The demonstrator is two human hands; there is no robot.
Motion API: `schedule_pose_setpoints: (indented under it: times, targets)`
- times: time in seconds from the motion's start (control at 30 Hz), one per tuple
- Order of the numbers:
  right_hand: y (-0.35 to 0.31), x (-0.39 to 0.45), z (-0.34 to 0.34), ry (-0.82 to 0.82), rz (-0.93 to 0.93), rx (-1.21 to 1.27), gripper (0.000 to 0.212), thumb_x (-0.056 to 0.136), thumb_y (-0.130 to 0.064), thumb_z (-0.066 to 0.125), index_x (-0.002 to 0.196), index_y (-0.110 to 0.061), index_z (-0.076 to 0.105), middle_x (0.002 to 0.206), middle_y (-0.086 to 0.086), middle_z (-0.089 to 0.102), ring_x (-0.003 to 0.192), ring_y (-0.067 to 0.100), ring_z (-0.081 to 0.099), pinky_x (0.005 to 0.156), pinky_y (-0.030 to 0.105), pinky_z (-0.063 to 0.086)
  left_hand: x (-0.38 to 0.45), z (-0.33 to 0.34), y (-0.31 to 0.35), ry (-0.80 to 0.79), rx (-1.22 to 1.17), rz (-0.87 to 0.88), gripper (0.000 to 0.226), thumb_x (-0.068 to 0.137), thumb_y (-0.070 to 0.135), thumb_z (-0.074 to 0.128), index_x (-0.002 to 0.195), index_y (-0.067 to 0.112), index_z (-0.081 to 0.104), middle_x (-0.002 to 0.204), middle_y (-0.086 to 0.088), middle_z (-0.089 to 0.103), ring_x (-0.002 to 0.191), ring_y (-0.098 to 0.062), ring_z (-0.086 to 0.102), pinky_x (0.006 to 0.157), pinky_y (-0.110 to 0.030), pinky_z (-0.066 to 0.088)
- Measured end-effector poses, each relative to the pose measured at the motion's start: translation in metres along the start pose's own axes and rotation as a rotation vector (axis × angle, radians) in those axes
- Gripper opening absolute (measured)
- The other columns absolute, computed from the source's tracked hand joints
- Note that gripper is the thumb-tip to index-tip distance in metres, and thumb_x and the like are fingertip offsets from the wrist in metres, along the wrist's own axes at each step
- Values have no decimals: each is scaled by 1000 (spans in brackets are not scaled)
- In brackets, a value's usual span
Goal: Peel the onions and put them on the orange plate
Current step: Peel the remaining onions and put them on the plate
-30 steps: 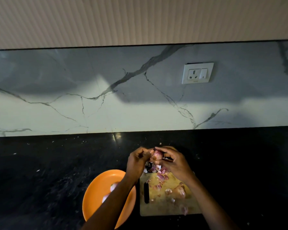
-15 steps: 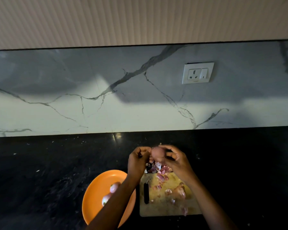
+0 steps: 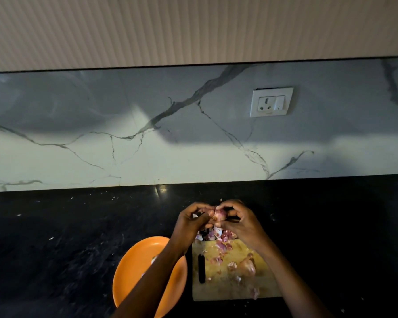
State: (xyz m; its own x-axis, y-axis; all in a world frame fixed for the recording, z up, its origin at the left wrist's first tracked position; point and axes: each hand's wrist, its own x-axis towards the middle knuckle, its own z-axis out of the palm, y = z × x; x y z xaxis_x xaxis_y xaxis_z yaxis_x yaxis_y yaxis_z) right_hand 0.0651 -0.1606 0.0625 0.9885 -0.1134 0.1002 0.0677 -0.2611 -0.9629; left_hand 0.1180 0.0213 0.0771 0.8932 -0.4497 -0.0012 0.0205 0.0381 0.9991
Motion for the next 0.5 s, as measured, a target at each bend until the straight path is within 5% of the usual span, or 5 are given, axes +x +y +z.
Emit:
schedule_pose_setpoints:
  times: [0.17,0.37,0.5]
  targets:
    - [-4,-3,1,18,-16,44,27,76,-12,86,86,-24,64,106,-7,71,99,16,69,86,39,57,0,-3,-4,-2,-6,-24,12,97,8,61,108,7,65,106,-16,71,97,-35,71,85,-46,60]
    - [-11,-2,-1,41,47,169,39,85,-23,79,122,-26,66,120,-11,70,112,9,67,96,35,56,2,0,-5,14,-1,-38,28,94,18,65,122,15,64,115,-12,70,107,-29,69,94,-46,57]
    - [-14,-1,1,36,27,180,32,88,-24,73,119,-23,73,118,-5,72,112,15,69,95,36,56,1,1,-7,-28,-15,-76,30,99,22,58,127,11,64,115,-9,72,110,-27,68,99,-44,54]
